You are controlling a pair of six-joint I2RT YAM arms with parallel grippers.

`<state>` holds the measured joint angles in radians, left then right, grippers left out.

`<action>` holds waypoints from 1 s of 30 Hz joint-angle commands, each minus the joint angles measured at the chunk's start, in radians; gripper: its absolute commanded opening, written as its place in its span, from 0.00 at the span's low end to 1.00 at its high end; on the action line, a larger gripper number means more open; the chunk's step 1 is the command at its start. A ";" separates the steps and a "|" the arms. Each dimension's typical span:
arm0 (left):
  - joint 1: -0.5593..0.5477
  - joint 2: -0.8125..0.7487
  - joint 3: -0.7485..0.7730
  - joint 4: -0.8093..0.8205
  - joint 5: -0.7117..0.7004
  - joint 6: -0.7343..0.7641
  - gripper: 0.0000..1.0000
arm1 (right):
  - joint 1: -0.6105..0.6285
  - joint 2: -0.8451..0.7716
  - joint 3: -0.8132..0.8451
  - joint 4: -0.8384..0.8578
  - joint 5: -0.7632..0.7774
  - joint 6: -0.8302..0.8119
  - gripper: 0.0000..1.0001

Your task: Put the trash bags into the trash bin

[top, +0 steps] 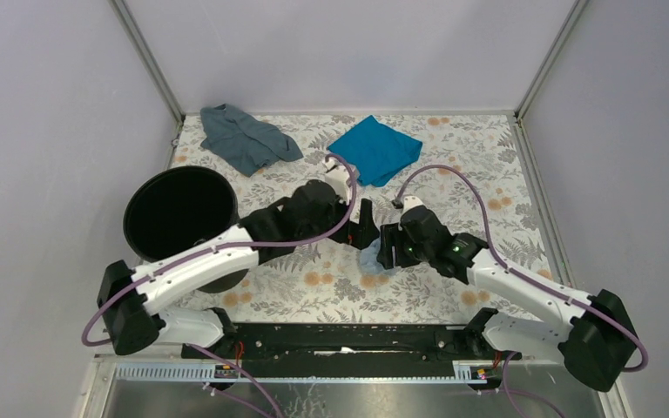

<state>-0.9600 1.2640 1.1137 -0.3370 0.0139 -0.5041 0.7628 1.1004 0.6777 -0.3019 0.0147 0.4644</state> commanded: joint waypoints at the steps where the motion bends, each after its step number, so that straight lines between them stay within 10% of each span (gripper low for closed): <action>1: -0.003 0.007 -0.083 0.090 -0.152 -0.088 0.99 | -0.005 -0.075 0.015 -0.126 0.101 0.028 0.77; 26: -0.001 0.589 0.063 0.450 0.124 -0.242 0.99 | -0.005 -0.401 -0.108 -0.196 0.350 0.192 0.65; 30: 0.055 0.631 0.037 0.493 0.204 -0.270 0.63 | -0.005 -0.397 -0.082 -0.182 0.306 0.177 0.66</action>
<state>-0.9535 1.8751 1.1522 0.0547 0.1165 -0.7410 0.7609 0.7040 0.5560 -0.4881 0.3202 0.6598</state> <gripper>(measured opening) 0.760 0.655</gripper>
